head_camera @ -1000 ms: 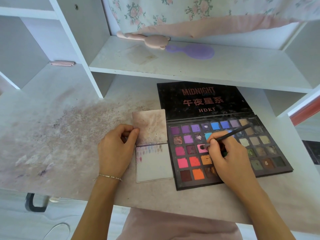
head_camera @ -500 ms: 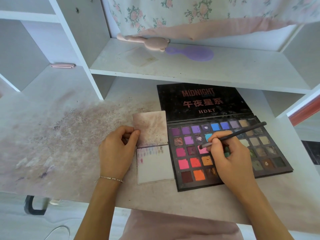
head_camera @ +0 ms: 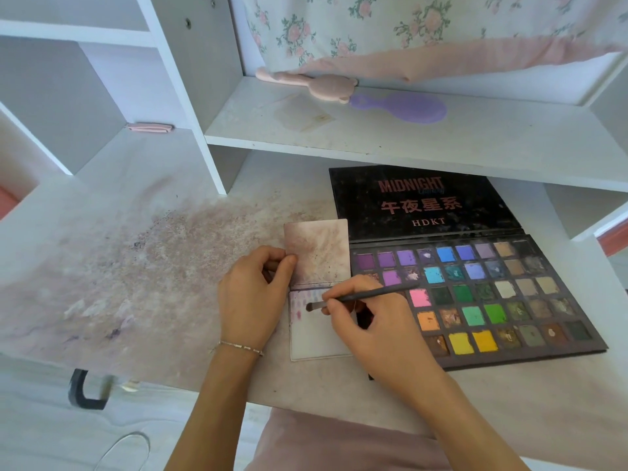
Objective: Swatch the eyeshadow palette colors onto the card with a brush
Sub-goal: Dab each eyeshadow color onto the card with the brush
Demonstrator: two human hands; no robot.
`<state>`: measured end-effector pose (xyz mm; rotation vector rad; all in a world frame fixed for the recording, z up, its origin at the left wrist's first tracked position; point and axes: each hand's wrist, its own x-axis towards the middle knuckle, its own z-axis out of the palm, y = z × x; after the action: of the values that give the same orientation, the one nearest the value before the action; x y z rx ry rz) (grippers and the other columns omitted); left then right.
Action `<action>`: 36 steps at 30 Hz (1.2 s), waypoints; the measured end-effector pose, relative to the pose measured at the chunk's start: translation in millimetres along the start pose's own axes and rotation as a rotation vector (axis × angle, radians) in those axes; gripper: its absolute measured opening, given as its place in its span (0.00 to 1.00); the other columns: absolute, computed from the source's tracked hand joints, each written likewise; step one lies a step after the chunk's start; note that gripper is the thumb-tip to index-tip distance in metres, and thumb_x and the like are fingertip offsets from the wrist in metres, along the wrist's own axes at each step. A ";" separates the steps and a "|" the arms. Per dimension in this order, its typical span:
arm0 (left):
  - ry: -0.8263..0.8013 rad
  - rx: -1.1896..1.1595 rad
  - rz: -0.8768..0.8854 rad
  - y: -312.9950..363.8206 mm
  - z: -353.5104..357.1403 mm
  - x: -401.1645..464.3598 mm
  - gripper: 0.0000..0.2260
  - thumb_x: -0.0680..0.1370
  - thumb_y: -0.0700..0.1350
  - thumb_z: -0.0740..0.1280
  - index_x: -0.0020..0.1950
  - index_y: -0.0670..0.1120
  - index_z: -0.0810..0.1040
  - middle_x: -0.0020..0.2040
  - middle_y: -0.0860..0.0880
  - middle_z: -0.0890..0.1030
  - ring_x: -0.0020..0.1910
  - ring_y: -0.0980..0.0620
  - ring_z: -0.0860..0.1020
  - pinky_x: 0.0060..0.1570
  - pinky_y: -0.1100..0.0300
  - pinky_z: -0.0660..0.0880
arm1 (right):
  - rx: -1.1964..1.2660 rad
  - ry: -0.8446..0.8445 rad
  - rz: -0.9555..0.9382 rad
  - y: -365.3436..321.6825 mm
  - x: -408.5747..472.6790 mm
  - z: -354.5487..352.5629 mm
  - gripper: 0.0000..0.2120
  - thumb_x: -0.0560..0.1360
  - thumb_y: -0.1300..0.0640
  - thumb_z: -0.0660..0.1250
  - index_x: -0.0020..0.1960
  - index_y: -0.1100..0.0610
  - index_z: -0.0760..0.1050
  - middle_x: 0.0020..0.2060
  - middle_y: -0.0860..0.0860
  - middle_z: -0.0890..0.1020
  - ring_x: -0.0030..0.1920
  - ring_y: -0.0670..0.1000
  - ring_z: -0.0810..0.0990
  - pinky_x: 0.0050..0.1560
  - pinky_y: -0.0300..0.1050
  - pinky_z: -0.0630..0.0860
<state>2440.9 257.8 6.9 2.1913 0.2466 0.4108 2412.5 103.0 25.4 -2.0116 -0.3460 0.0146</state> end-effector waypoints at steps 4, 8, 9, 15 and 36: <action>0.007 -0.015 0.002 -0.7 0.6 0.0 0.06 0.73 0.47 0.68 0.36 0.55 0.75 0.30 0.60 0.75 0.32 0.61 0.73 0.35 0.62 0.71 | -0.028 -0.025 0.014 0.8 1.5 1.8 0.13 0.72 0.59 0.66 0.41 0.41 0.72 0.39 0.45 0.80 0.43 0.43 0.75 0.44 0.35 0.73; 0.003 -0.014 0.001 -1.8 1.1 0.4 0.05 0.73 0.47 0.68 0.37 0.54 0.76 0.31 0.60 0.75 0.33 0.60 0.74 0.36 0.60 0.72 | -0.046 -0.033 0.017 1.1 1.6 2.0 0.13 0.72 0.59 0.65 0.41 0.39 0.71 0.39 0.43 0.79 0.43 0.42 0.75 0.44 0.35 0.73; 0.003 -0.011 0.001 -1.9 1.0 0.2 0.05 0.73 0.47 0.68 0.37 0.54 0.76 0.31 0.60 0.75 0.33 0.60 0.74 0.36 0.61 0.72 | -0.052 -0.035 0.019 1.1 1.7 2.2 0.13 0.72 0.58 0.65 0.41 0.39 0.70 0.39 0.43 0.79 0.44 0.42 0.75 0.44 0.35 0.73; 0.000 0.009 0.000 -1.2 0.8 0.1 0.05 0.73 0.47 0.68 0.38 0.54 0.76 0.31 0.60 0.75 0.33 0.61 0.74 0.36 0.65 0.70 | -0.096 -0.060 0.044 2.3 1.9 3.8 0.08 0.73 0.57 0.65 0.43 0.44 0.73 0.41 0.43 0.77 0.44 0.41 0.74 0.45 0.34 0.73; -0.002 0.012 -0.006 -0.9 0.6 0.0 0.04 0.73 0.48 0.67 0.38 0.53 0.77 0.31 0.60 0.76 0.33 0.62 0.74 0.34 0.66 0.69 | -0.114 -0.077 0.060 1.3 3.0 4.1 0.07 0.73 0.57 0.64 0.43 0.44 0.71 0.40 0.40 0.75 0.43 0.40 0.74 0.44 0.30 0.72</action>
<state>2441.1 257.9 5.8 2.2024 0.2549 0.4047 2415.0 106.8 22.8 -2.1376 -0.3413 0.1127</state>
